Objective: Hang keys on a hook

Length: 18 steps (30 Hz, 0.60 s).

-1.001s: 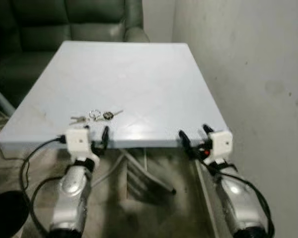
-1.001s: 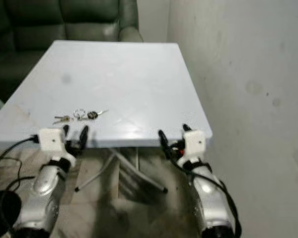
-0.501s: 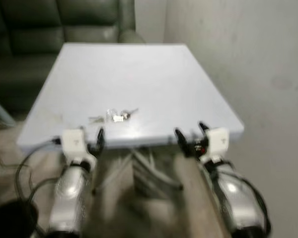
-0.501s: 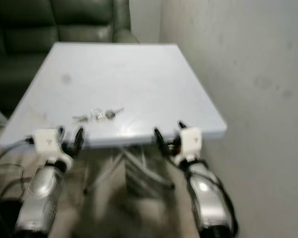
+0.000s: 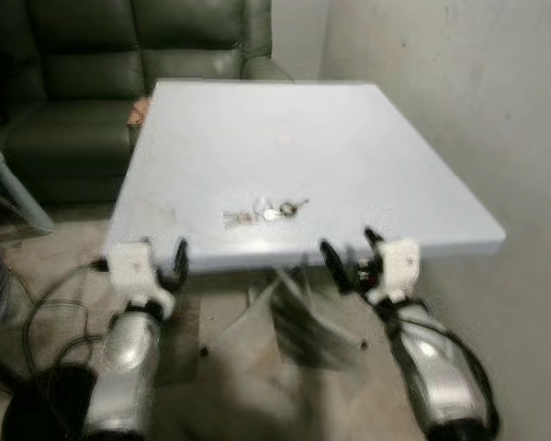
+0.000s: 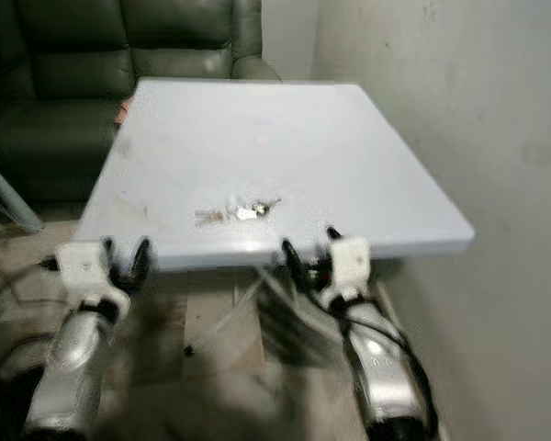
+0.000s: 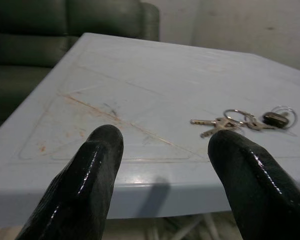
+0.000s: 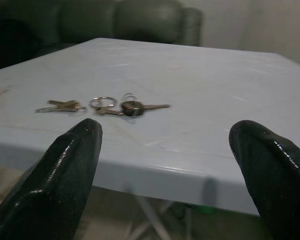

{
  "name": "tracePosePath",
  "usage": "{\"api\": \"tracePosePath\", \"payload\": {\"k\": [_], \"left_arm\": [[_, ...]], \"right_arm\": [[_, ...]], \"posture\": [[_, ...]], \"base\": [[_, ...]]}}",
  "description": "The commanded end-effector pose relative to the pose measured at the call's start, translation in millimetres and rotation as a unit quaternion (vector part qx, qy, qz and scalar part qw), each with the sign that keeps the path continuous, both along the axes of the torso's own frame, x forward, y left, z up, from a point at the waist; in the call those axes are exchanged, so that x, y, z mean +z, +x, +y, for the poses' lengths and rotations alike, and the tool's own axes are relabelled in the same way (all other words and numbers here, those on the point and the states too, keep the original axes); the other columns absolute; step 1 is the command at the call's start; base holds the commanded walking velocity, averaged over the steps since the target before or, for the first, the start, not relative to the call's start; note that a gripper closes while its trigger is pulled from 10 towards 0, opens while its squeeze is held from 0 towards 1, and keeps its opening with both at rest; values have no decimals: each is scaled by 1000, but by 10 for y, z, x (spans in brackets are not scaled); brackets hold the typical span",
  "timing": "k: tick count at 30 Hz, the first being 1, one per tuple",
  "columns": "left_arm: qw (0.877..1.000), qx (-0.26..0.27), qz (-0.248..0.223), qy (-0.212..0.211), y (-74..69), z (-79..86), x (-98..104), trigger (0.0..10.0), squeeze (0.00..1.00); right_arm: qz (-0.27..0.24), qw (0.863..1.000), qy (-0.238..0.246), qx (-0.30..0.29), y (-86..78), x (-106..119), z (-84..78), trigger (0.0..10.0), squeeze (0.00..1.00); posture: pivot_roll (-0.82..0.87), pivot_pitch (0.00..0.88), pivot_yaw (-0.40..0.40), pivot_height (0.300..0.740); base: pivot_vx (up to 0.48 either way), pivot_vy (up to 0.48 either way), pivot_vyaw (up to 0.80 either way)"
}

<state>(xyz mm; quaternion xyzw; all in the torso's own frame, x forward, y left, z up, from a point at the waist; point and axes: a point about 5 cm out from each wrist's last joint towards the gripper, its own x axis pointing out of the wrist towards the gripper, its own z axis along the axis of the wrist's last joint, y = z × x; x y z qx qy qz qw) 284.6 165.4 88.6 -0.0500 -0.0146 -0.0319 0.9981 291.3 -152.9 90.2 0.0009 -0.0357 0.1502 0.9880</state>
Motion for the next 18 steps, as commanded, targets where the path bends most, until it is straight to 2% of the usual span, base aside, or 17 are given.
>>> {"api": "tracePosePath", "payload": {"k": [1, 2, 4, 12, 18], "left_arm": [[1000, 9, -3, 12, 0, 87, 25, 10000, 0], [1000, 10, -2, 12, -1, 88, 24, 10000, 0], [1000, 14, -2, 20, -9, 103, 20, 10000, 0], [1000, 17, -4, 10, -42, 96, 28, 10000, 0], [999, 11, 5, 30, -67, 106, 11, 10000, 0]], "right_arm": [[-13, 1000, 5, 12, 29, 69, 71, 10000, 0], [-13, 1000, 5, 12, 28, 69, 72, 10000, 0], [-11, 1000, 5, 13, 18, 63, 74, 10000, 0], [-9, 1000, 2, 16, 5, 58, 69, 10000, 0], [-9, 1000, 1, 19, 9, 67, 76, 10000, 0]], "posture": [[-86, 7, -39, 740], [-86, 7, -39, 740], [-86, 13, -39, 740], [-80, 25, -43, 740], [-73, 37, -45, 740]], "base": [[0, 480, 0], [0, 480, 0], [0, 0, 0], [0, 0, 0], [0, 0, 0]]}}
